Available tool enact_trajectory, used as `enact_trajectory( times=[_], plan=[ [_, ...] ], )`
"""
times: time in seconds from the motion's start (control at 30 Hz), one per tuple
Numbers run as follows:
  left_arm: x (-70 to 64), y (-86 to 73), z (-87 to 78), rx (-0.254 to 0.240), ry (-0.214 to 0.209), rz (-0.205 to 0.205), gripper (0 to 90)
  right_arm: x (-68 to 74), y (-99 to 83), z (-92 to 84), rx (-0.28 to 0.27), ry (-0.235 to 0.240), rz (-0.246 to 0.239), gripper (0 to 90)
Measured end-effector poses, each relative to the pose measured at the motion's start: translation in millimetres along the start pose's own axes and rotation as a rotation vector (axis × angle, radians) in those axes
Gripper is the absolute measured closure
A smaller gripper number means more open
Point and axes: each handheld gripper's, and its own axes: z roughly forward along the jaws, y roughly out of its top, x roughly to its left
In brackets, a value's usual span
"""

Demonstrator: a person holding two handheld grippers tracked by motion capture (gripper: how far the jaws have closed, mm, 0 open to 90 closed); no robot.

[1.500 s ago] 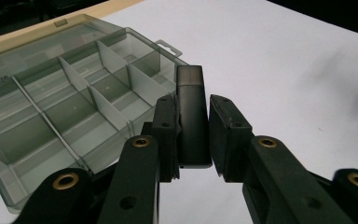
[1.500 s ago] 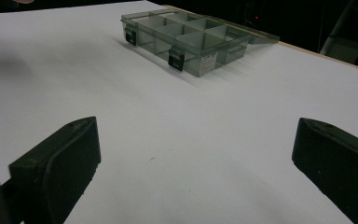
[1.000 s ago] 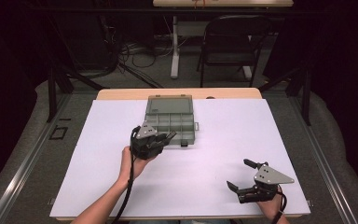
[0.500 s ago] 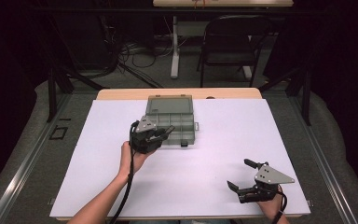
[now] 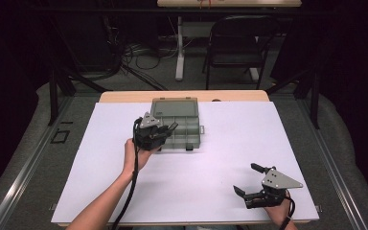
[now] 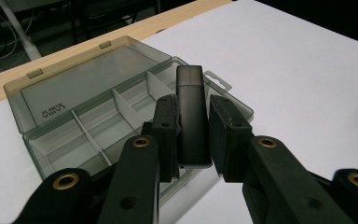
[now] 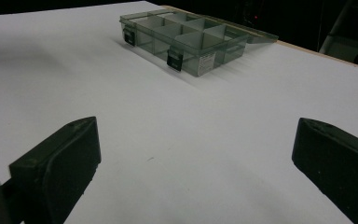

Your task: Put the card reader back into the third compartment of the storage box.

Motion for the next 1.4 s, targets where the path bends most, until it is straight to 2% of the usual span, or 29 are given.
enact_trajectory(
  times=[0.83, 1.4],
  plan=[
    [4.7, 13.6, 23.0, 0.006, 0.03, -0.001, 73.1, -1.1, 0.2, 0.6, 0.012, 0.012, 0.008, 0.5],
    [12.7, 17.7, 38.6, 0.02, 0.051, -0.025, 73.1, -1.6, 0.2, 1.1, 0.01, 0.012, 0.011, 0.6]
  ],
)
